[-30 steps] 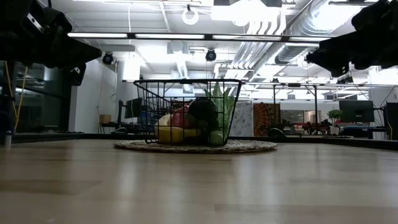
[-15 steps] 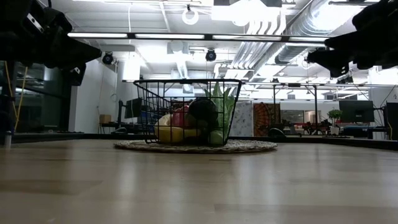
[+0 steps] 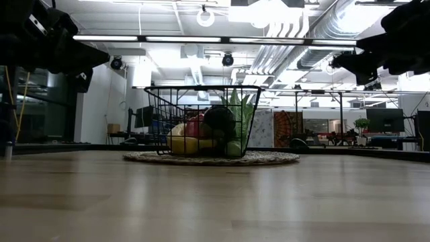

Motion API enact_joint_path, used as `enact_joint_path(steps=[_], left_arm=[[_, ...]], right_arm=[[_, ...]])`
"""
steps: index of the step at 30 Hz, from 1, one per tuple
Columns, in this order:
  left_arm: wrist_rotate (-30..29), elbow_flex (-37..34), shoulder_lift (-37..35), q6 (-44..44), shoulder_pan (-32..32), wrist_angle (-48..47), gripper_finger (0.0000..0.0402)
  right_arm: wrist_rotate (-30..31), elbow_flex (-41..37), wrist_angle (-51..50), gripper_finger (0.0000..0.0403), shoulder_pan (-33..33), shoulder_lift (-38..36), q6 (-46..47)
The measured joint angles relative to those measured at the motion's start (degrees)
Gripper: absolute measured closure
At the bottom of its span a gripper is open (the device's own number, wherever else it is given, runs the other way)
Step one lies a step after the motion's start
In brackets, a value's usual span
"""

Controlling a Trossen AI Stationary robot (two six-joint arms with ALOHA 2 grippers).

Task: Build produce basket
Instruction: Return to Home Position

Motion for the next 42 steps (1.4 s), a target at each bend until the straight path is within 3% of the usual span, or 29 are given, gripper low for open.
enact_joint_path(steps=[6,29,36,42], left_arm=[[0.0,0.0,0.0,0.0,0.0,0.0,0.0398],[0.0,0.0,0.0,0.0,0.0,0.0,0.0398],[0.0,0.0,0.0,0.0,0.0,0.0,0.0398],[0.0,0.0,0.0,0.0,0.0,0.0,0.0398]], right_arm=[[3.7,0.0,0.6,0.0126,-1.7,0.0,0.1],[3.6,0.0,0.6,0.0126,-2.7,0.0,-0.2],[2.3,0.0,0.5,0.0126,-2.7,0.0,8.5],[2.1,0.0,0.5,0.0126,-2.7,0.0,8.8]])
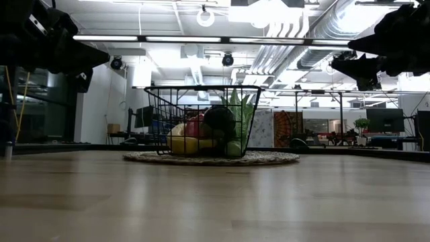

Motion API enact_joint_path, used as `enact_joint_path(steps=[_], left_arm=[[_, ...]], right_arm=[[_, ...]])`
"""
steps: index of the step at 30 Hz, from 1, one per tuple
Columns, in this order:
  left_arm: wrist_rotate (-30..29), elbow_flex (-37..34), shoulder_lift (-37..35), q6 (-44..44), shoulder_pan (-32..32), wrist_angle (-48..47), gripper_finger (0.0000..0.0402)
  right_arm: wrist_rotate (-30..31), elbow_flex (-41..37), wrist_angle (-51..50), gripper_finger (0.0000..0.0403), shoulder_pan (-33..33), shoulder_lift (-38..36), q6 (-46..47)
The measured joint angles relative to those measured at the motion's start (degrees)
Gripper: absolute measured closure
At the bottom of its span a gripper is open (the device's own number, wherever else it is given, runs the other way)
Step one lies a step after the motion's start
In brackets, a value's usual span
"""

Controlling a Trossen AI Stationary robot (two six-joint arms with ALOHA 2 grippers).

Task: Build produce basket
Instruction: Return to Home Position

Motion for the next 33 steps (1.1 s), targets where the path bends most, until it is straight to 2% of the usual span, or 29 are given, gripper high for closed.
enact_joint_path(steps=[6,10,14,18,21,23,27,33], left_arm=[[0.0,0.0,0.0,0.0,0.0,0.0,0.0398],[0.0,0.0,0.0,0.0,0.0,0.0,0.0398],[0.0,0.0,0.0,0.0,0.0,0.0,0.0398],[0.0,0.0,0.0,0.0,0.0,0.0,0.0398],[0.0,0.0,0.0,0.0,0.0,0.0,0.0398],[0.0,0.0,0.0,0.0,0.0,0.0,0.0398],[0.0,0.0,0.0,0.0,0.0,0.0,0.0398],[0.0,0.0,0.0,0.0,0.0,0.0,0.0398]], right_arm=[[0.0,0.0,0.0,0.0129,0.0,0.0,0.0],[0.1,0.0,0.0,0.0159,0.0,0.0,0.0],[0.1,0.0,0.0,0.0219,0.0,0.0,0.0],[0.1,0.0,0.0,0.0296,0.0,0.0,-0.3],[0.2,0.0,0.0,0.0363,0.0,0.0,-2.9],[0.0,0.0,0.0,0.0392,0.0,0.0,-5.6],[-0.3,0.0,-0.2,0.0385,0.0,0.0,-7.2],[-0.4,0.0,-0.2,0.0397,0.0,0.0,-6.5]])
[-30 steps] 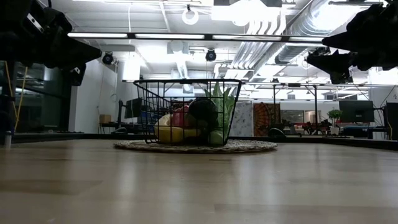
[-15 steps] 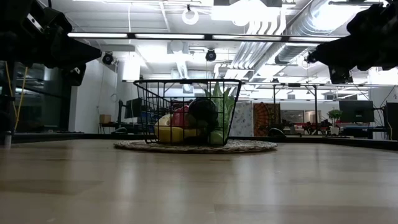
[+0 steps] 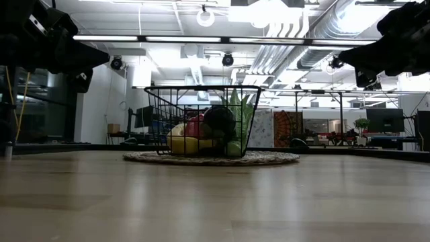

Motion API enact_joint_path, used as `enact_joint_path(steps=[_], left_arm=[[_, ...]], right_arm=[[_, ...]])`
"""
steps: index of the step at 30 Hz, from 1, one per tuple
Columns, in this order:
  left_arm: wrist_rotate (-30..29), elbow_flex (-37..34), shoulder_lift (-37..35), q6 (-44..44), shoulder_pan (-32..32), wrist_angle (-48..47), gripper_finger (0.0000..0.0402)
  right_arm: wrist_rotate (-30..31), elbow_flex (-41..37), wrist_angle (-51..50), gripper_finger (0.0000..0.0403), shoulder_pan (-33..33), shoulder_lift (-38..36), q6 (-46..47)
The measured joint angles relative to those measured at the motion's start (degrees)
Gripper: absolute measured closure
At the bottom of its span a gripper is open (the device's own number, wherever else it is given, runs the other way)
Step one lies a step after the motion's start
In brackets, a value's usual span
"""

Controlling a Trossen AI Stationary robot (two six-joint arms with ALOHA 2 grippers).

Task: Build produce basket
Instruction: Return to Home Position

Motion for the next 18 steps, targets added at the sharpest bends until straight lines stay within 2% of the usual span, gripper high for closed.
enact_joint_path(steps=[5,18], left_arm=[[0.0,0.0,0.0,0.0,0.0,0.0,0.0398],[0.0,0.0,0.0,0.0,0.0,0.0,0.0398]], right_arm=[[-0.1,0.0,0.0,0.0401,0.0,0.0,0.8],[-0.2,0.0,0.0,0.0394,0.0,0.8,11.0]])
